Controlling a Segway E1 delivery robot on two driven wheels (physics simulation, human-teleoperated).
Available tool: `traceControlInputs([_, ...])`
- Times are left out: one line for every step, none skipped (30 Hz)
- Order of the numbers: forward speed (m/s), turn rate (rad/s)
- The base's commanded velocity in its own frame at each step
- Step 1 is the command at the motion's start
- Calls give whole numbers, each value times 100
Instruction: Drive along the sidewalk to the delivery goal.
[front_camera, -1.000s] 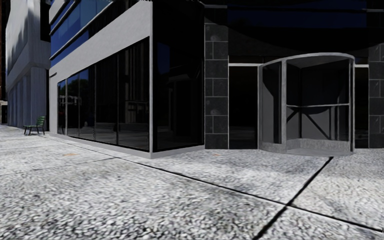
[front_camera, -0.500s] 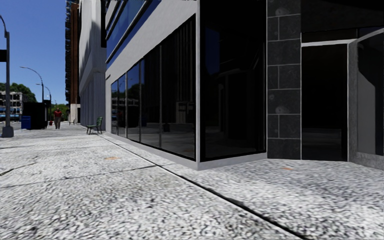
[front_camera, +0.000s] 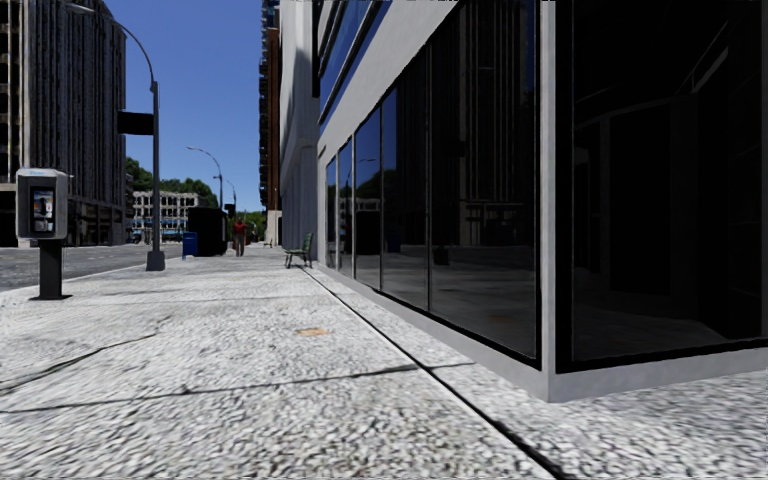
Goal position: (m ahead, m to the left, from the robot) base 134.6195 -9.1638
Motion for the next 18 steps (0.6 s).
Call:
traceControlInputs([200,66])
traceControlInputs([200,66])
traceControlInputs([200,66])
traceControlInputs([200,66])
traceControlInputs([200,66])
traceControlInputs([200,66])
traceControlInputs([200,66])
traceControlInputs([200,66])
traceControlInputs([200,66])
traceControlInputs([200,64])
traceControlInputs([200,64])
traceControlInputs([200,48])
traceControlInputs([200,0])
traceControlInputs([200,0])
traceControlInputs([200,0])
traceControlInputs([200,0])
traceControlInputs([200,0])
traceControlInputs([200,0])
